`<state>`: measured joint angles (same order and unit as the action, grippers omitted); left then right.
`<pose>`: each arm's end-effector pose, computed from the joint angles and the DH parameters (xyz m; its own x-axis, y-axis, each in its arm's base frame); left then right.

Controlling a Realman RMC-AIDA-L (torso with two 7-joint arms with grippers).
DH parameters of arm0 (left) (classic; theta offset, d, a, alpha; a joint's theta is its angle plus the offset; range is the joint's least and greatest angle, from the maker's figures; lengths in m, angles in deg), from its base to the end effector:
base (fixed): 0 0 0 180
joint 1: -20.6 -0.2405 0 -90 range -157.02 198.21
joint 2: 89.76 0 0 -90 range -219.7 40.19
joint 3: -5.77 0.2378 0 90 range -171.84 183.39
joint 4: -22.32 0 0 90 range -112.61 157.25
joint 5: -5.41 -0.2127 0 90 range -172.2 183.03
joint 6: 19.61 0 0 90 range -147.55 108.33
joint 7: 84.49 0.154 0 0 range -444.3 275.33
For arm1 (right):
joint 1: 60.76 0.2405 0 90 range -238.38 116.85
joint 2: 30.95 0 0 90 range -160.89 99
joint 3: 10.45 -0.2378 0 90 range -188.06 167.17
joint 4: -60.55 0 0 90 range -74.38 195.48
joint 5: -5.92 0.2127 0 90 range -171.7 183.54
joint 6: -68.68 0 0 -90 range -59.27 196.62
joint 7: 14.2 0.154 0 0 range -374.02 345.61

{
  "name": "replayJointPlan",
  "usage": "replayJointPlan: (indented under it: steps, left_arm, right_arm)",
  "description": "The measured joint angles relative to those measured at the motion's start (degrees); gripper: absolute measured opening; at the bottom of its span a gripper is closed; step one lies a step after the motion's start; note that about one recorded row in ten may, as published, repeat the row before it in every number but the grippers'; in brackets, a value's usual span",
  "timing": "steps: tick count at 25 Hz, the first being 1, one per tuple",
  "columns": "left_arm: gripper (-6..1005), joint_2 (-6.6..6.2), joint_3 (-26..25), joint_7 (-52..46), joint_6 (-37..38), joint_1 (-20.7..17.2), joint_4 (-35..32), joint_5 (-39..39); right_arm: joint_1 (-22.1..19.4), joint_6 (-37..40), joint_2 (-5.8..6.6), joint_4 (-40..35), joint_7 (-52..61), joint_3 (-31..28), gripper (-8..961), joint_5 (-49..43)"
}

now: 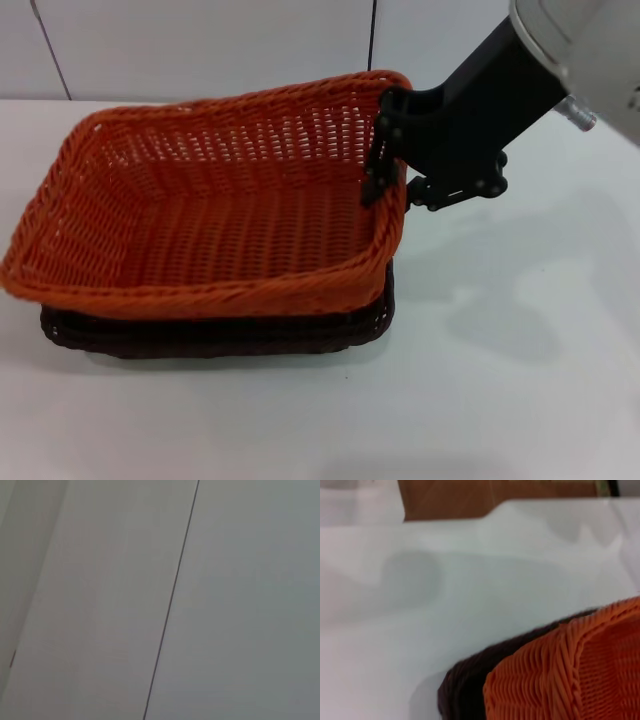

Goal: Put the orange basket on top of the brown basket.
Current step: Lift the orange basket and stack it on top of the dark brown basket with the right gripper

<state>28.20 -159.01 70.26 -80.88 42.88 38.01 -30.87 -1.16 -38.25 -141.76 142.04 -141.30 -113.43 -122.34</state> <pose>-0.4158 0.3054 0.1503 0.5990 -0.2319 0.7664 0.7665 0.4430 -0.4650 0.0022 0.3488 0.0418 0.1460 0.9804 0.1326 0.9488 -0.1767 0.2619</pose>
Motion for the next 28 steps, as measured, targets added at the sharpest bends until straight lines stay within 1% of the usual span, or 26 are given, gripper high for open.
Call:
replayJointPlan:
  steps: [1, 4, 8, 9, 12, 15, 18, 21, 22, 25, 28]
  left_arm:
    - [577, 0.02, -0.1, 0.0, -0.3, -0.1, 0.0, 0.0]
    - [562, 0.02, -0.4, -0.1, -0.4, -0.3, -0.3, 0.1]
    - [504, -0.08, -0.4, -0.2, -0.1, -0.6, -0.9, 0.4]
    - [490, -0.08, -0.4, -0.1, -0.1, -0.7, -0.8, 0.6]
    - [490, -0.05, -0.4, -0.1, -0.4, -1.0, -0.7, 0.9]
    - [490, -0.05, -0.4, -0.3, -0.4, -1.2, -0.6, 0.9]
    - [491, -0.05, -0.4, -0.3, -0.5, -1.2, -0.5, 0.9]
    - [491, -0.06, -0.4, -0.3, -0.5, -1.3, -0.4, 1.0]
    - [491, -0.07, -0.4, -0.3, -0.5, -1.4, -0.3, 1.0]
    - [491, -0.08, -0.4, -0.3, -0.8, -1.4, -0.2, 1.0]
    - [491, -0.09, -0.3, -0.4, -1.2, -1.4, -0.2, 1.0]
  right_arm:
    - [-0.1, 0.0, -0.93, 0.8, 0.2, -0.3, 163, -2.4]
    - [-0.3, 0.0, -1.22, 1.4, -0.2, -1.4, 162, -2.4]
    - [-1.8, 0.0, -0.75, 2.1, -2.9, -2.5, 162, 0.6]
    - [-2.4, 0.2, -0.96, 2.7, -3.3, -2.6, 162, 0.5]
    - [-3.4, 1.0, -1.95, 4.1, -3.9, -3.1, 163, -0.5]
    - [-2.9, 0.9, -2.34, 3.7, -3.6, -3.8, 163, -1.2]
    - [-2.3, 0.6, -2.40, 3.0, -3.2, -4.8, 198, -1.3]
    - [-2.8, 1.4, -2.49, 2.9, -3.3, -5.4, 232, -1.5]
    - [-3.1, 1.8, -2.60, 2.9, -3.3, -5.1, 244, -1.9]
    - [-3.5, 3.8, -3.47, 2.8, -3.7, -4.3, 279, -4.1]
    - [-3.0, 4.1, -3.79, 2.0, -3.7, -4.2, 313, -5.7]
